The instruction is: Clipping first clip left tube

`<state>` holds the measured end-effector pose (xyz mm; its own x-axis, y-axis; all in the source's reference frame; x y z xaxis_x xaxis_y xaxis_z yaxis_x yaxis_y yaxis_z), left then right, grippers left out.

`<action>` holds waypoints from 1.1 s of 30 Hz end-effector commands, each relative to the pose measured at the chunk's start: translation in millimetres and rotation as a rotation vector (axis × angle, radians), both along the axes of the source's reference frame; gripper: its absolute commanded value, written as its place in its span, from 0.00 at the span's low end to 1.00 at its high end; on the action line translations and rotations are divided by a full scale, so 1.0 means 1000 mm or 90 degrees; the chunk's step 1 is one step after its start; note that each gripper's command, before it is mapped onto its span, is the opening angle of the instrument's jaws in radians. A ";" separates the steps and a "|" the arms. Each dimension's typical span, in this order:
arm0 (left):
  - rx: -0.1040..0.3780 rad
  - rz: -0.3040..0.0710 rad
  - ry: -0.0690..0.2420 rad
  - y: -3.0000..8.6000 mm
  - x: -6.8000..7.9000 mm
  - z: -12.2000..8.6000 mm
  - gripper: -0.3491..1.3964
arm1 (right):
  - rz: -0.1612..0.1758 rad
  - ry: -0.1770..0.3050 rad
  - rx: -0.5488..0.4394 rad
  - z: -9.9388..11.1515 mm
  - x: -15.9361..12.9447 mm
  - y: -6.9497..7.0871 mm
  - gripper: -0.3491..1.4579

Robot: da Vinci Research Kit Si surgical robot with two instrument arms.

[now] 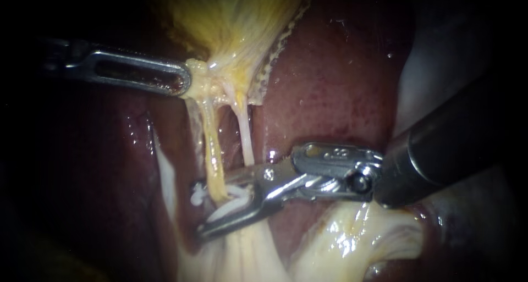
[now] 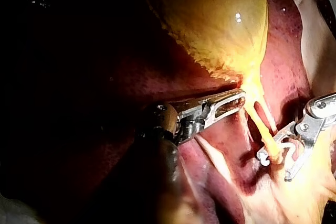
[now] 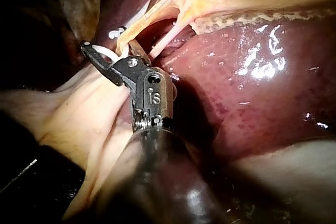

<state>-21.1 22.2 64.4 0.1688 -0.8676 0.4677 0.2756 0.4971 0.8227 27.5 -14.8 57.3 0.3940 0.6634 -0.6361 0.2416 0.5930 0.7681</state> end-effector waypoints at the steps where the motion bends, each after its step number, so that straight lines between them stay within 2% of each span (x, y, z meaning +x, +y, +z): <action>1: 0.000 0.000 0.000 0.0000 0.0000 0.0000 0.00 | 0.000 -0.004 0.009 -0.0003 0.0001 -0.0002 0.45; 6: 0.000 0.000 0.000 0.0000 0.0000 0.0000 0.00 | -0.004 -0.003 0.012 -0.0016 0.0003 -0.0011 0.45; 11: 0.000 0.000 0.000 0.0000 0.0000 0.0000 0.00 | 0.008 -0.017 0.031 -0.0023 0.0001 -0.0010 0.44; 19: 0.000 0.000 0.000 0.0000 0.0000 0.0000 0.00 | 0.025 -0.047 0.083 -0.0021 0.0003 -0.0008 0.40; 33: 0.000 0.000 0.000 0.0001 -0.0002 0.0000 0.00 | 0.031 -0.063 0.111 -0.0015 0.0014 -0.0009 0.25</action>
